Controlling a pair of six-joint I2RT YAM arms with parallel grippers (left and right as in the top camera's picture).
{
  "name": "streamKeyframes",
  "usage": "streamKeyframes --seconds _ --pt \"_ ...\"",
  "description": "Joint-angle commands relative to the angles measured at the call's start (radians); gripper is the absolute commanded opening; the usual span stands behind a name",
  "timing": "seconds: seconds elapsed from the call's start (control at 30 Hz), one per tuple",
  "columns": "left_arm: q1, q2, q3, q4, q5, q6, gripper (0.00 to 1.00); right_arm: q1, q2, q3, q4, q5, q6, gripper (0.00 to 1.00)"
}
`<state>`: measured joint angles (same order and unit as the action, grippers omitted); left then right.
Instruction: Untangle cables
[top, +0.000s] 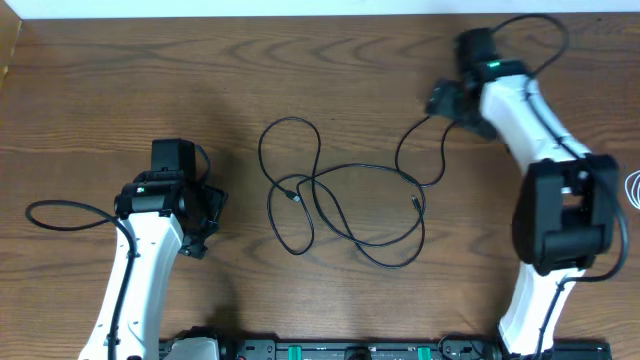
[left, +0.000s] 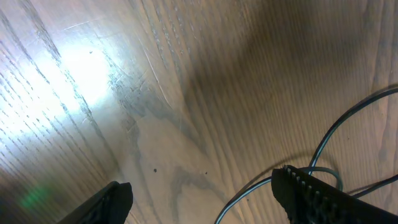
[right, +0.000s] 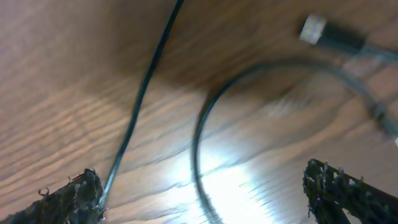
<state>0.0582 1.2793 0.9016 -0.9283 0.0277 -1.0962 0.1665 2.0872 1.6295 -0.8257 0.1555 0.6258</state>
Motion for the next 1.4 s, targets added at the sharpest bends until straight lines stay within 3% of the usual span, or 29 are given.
streamKeyframes --seconds 0.0,0.27,0.57,1.03,1.07,1.13,1.17,1.2,1.27,1.37 --pt "0.003 -0.005 -0.003 -0.006 -0.002 -0.005 0.77 0.059 0.010 -0.015 0.007 0.204 0.213 0.99" --pt "0.003 -0.005 -0.003 -0.006 -0.002 0.002 0.77 0.082 0.052 -0.018 0.024 0.232 0.378 0.99" --pt "0.003 -0.006 -0.003 -0.006 -0.002 0.003 0.77 0.070 0.089 -0.018 0.209 0.220 0.338 0.99" --pt "0.003 -0.006 -0.003 -0.006 -0.002 0.003 0.77 0.004 0.178 -0.018 0.255 0.222 0.335 0.99" --pt "0.003 -0.005 -0.003 -0.006 -0.002 0.003 0.77 0.003 0.188 -0.018 0.266 0.217 0.325 0.96" --pt "0.003 -0.006 -0.003 -0.006 -0.002 0.003 0.77 0.002 0.213 -0.018 0.299 0.185 0.307 0.72" --pt "0.003 -0.006 -0.003 -0.006 -0.002 0.003 0.77 0.002 0.227 -0.018 0.312 0.168 0.307 0.55" --pt "0.003 -0.006 -0.003 -0.006 -0.002 0.003 0.77 0.001 0.244 -0.018 0.319 0.157 0.308 0.30" --pt "0.003 -0.006 -0.003 -0.006 -0.002 0.002 0.77 -0.003 0.272 -0.018 0.322 0.152 0.309 0.04" --pt "0.003 -0.006 -0.003 -0.006 -0.002 0.002 0.77 -0.024 0.306 -0.018 0.327 0.202 0.304 0.01"
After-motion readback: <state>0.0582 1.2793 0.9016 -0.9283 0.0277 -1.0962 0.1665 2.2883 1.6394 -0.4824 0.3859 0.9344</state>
